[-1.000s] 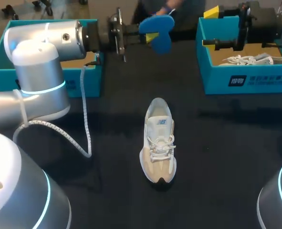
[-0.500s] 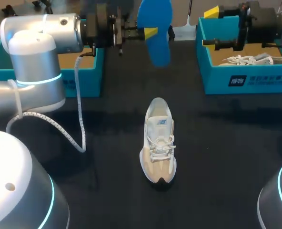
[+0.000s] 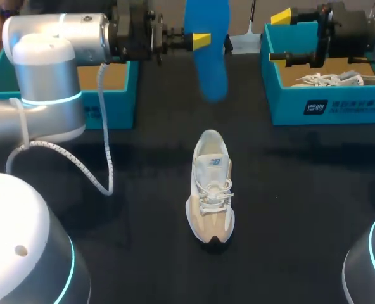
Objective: Take the shoe out of the shoebox, open the shoe tongue, remove and reinsert the insole, then place the shoe into the shoebox
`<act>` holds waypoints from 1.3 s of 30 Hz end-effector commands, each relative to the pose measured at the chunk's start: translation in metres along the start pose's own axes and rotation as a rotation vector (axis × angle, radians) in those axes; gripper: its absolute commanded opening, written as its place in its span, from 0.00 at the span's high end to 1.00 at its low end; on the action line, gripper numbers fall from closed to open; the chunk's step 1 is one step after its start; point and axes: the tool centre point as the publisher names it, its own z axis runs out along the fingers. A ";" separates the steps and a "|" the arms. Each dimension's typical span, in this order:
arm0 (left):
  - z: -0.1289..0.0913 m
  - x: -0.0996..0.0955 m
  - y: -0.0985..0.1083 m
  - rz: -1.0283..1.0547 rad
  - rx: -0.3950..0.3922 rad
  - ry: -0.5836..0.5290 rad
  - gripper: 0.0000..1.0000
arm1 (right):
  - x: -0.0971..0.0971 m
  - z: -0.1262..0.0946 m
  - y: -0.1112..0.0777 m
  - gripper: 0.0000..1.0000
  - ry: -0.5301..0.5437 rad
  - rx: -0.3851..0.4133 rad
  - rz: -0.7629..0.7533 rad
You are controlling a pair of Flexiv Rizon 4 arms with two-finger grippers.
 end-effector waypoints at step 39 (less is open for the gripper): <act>-0.005 -0.022 0.055 -1.445 -0.106 0.214 1.00 | 0.000 0.001 0.000 0.00 -0.002 0.000 0.001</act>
